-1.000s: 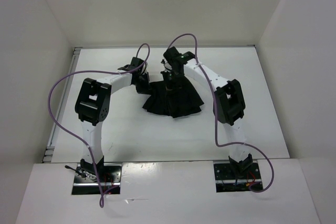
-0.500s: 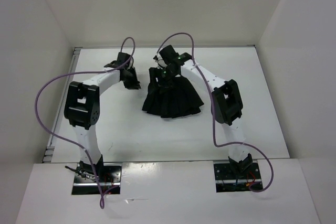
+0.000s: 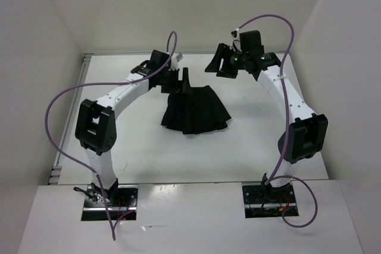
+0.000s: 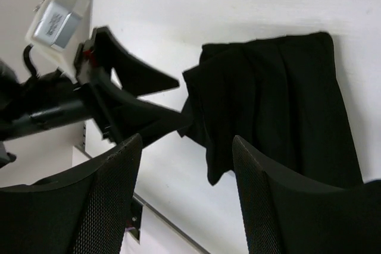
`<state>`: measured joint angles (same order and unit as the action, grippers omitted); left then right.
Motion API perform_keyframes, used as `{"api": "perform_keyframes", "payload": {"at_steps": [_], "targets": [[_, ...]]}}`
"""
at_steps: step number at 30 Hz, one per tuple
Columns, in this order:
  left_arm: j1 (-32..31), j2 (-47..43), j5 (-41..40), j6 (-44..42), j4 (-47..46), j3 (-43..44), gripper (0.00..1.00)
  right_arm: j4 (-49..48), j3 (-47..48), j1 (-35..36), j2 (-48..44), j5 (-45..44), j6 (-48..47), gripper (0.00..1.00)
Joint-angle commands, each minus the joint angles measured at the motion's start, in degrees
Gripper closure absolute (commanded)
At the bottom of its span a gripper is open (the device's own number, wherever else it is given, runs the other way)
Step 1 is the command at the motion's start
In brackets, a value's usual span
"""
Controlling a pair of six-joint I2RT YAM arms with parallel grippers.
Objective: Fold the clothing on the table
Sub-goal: Fold the skirt
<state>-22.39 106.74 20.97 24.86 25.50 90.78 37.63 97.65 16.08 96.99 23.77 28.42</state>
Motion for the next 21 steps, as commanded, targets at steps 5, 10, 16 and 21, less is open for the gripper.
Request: {"api": "perform_keyframes", "payload": {"at_steps": [5, 10, 16, 21], "targets": [[-3.7, 3.8, -15.1, -2.2, -2.2, 0.3, 0.05, 0.0, -5.5, 0.4, -1.7, 0.0, 0.0, 0.31], [-9.5, 3.8, -22.2, -3.9, -4.0, -1.0, 0.03, 0.5, -6.7, -0.2, -2.2, 1.3, -0.7, 0.31], [-12.3, 2.4, -29.0, -5.1, -5.4, -3.2, 0.13, 0.5, -7.4, -0.2, -2.8, 1.9, -1.2, 0.31], [-12.3, 1.7, -32.5, -5.8, -6.8, -5.4, 0.73, 0.5, -9.7, -0.2, -3.9, 2.5, -1.7, 0.31]]}}
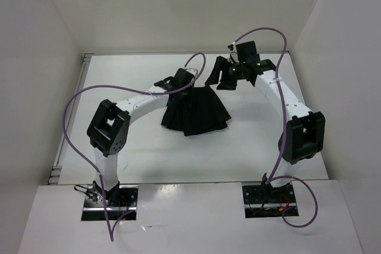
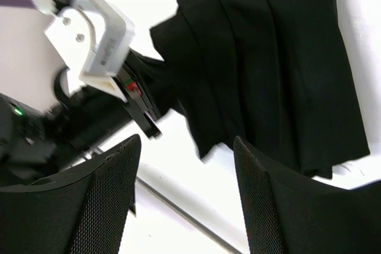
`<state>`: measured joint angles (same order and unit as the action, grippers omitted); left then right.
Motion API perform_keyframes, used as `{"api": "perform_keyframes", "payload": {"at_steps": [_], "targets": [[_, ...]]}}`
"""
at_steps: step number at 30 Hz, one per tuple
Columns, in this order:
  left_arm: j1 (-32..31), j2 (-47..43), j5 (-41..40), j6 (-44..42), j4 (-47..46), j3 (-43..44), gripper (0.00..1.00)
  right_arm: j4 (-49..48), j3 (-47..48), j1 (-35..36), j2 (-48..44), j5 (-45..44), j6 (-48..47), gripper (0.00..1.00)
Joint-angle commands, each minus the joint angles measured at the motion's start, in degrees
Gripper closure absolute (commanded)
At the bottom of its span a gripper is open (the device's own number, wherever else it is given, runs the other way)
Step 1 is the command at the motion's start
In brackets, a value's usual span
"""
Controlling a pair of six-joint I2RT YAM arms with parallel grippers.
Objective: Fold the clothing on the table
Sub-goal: Fold the skirt
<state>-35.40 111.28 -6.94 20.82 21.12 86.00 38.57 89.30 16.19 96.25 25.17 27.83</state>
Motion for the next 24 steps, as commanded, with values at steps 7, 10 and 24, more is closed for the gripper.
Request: {"api": "perform_keyframes", "payload": {"at_steps": [7, 10, 24], "targets": [[0.7, -8.2, -0.5, -1.7, -2.4, 0.8, 1.00, -0.4, -2.6, -0.8, -4.2, 1.6, -1.6, 0.31], [3.7, -9.6, 3.9, -1.7, -2.4, 2.2, 1.00, -1.5, -4.0, -0.8, -4.8, 2.3, -1.6, 0.31], [20.4, 2.8, 25.1, 0.0, -4.5, 4.4, 1.00, -3.1, -8.3, -0.8, -5.4, 4.0, -1.6, 0.31]]}}
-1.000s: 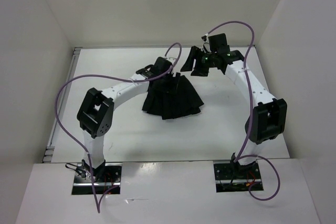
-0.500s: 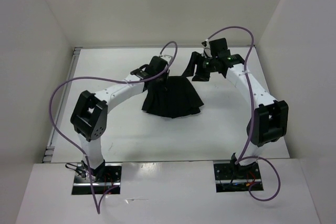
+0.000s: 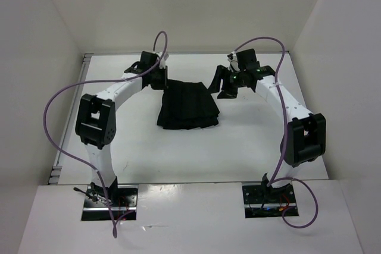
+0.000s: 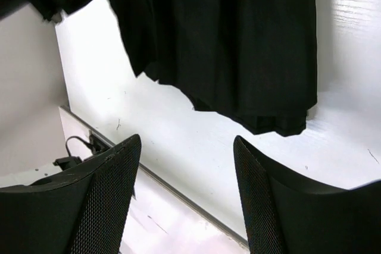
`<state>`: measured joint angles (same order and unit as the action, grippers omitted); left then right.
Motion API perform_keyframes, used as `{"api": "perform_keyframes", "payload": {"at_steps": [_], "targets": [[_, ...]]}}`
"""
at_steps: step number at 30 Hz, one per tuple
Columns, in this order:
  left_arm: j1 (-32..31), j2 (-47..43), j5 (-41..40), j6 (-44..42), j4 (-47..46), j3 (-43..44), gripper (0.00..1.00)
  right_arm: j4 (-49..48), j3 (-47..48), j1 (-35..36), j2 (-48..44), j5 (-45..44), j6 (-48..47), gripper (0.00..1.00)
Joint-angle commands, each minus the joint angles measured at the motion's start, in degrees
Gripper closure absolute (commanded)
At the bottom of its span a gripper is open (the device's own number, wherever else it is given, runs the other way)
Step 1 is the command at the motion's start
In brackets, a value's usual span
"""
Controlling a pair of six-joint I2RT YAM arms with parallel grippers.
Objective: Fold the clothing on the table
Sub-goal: Fold the skirt
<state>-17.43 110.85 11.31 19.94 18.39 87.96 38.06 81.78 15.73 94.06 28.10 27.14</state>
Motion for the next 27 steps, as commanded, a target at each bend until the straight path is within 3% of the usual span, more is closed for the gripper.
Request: {"api": "perform_keyframes", "payload": {"at_steps": [1, 4, 5, 8, 9, 11, 17, 23, 24, 27], "targets": [[3.3, 4.0, 9.3, 0.9, -1.8, 2.4, 1.00, -2.6, -1.3, -0.3, -3.8, 1.1, -0.9, 0.31], [5.9, 7.4, 11.0, 0.9, 0.8, 3.0, 0.81, -2.6, -1.3, -0.3, -3.8, 1.1, -0.9, 0.31], [7.1, 8.0, 11.0, 1.6, 1.5, 3.0, 0.58, -2.6, -1.3, -0.3, -4.3, 1.1, -1.5, 0.31], [9.3, 6.2, 12.7, 3.4, 2.1, 0.8, 0.46, -2.6, -1.3, -0.3, -4.3, 1.1, -1.5, 0.31], [10.6, 3.4, 12.7, 3.4, 2.1, -0.2, 0.29, -2.6, -1.3, -0.3, -4.3, 0.5, -1.5, 0.31], [11.3, 0.2, 13.2, 4.0, 3.1, -1.9, 0.19, -2.6, -1.3, -0.3, -4.9, -0.1, -1.5, 0.31], [11.3, -8.9, 16.5, 1.1, 7.0, -4.0, 0.20, -3.2, -1.3, -0.3, -3.5, -1.5, -0.9, 0.34], [10.7, -10.9, 34.0, 2.4, -4.3, -11.2, 0.22, -4.4, -1.3, -0.3, -1.6, -0.9, -0.3, 0.37], [10.7, -9.7, 36.4, 2.4, -5.2, -11.8, 0.25, -4.4, -1.3, -0.3, -1.6, -0.9, -0.3, 0.38], [10.7, -3.7, 36.4, 3.1, -5.7, -13.0, 0.47, -4.4, -0.7, -0.3, -1.6, -2.1, -0.3, 0.39]]}}
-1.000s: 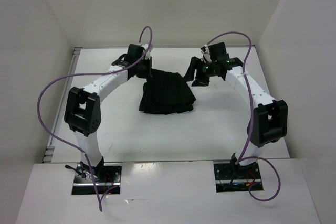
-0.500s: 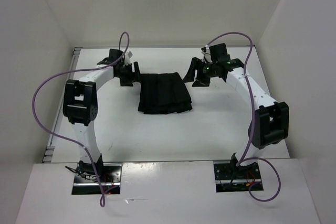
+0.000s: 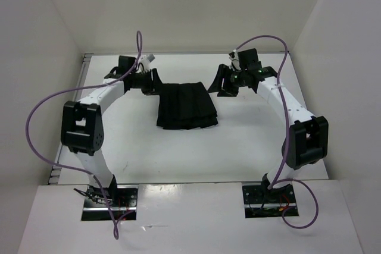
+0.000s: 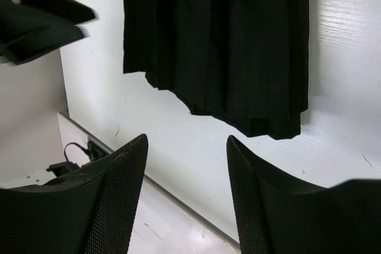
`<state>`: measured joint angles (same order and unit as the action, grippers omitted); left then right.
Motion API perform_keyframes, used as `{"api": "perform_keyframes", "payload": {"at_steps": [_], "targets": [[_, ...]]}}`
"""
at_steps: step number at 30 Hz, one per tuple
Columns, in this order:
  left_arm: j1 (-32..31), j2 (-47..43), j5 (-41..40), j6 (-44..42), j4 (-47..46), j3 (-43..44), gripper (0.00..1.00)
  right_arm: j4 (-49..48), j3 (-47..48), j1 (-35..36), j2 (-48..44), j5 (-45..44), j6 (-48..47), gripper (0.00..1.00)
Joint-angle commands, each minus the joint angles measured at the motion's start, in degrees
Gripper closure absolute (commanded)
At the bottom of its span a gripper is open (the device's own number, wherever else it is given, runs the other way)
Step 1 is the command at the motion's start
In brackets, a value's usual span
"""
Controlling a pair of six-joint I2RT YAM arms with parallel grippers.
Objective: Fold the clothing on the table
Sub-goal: Fold the skirt
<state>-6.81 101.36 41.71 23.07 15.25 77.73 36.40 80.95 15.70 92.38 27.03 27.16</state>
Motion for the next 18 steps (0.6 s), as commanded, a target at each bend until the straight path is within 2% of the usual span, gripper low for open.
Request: {"api": "perform_keyframes", "payload": {"at_steps": [1, 2, 3, 9, 14, 17, 18], "targets": [[0.0, 7.0, 6.0, 0.5, -2.6, -2.8, 0.53, -2.7, 0.1, -0.3, 0.1, -1.0, -0.4, 0.39], [0.0, 9.0, 6.0, 0.5, -2.6, -3.5, 0.63, -2.2, 0.1, -0.3, 0.1, -1.0, -0.4, 0.39], [-0.5, 9.7, 6.0, 1.1, -2.6, -4.2, 0.65, -2.2, 0.1, -0.3, 0.1, -1.6, -0.9, 0.39], [-0.5, 11.1, -0.4, -0.2, 3.6, -5.4, 0.72, -0.5, -1.0, -0.8, -2.6, -3.6, -0.9, 0.39], [0.1, 6.0, -4.7, -0.2, 6.5, -11.0, 0.72, 0.7, -1.0, -0.9, -5.2, -5.8, -1.4, 0.39], [0.1, 0.5, -2.2, -0.2, 7.2, -11.0, 0.65, 1.2, -1.5, -1.4, -7.8, -8.4, -0.9, 0.39], [0.1, -1.8, -2.2, 0.5, 7.2, -11.0, 0.52, 1.2, -2.1, -1.4, -8.8, -9.7, -0.2, 0.39]]}}
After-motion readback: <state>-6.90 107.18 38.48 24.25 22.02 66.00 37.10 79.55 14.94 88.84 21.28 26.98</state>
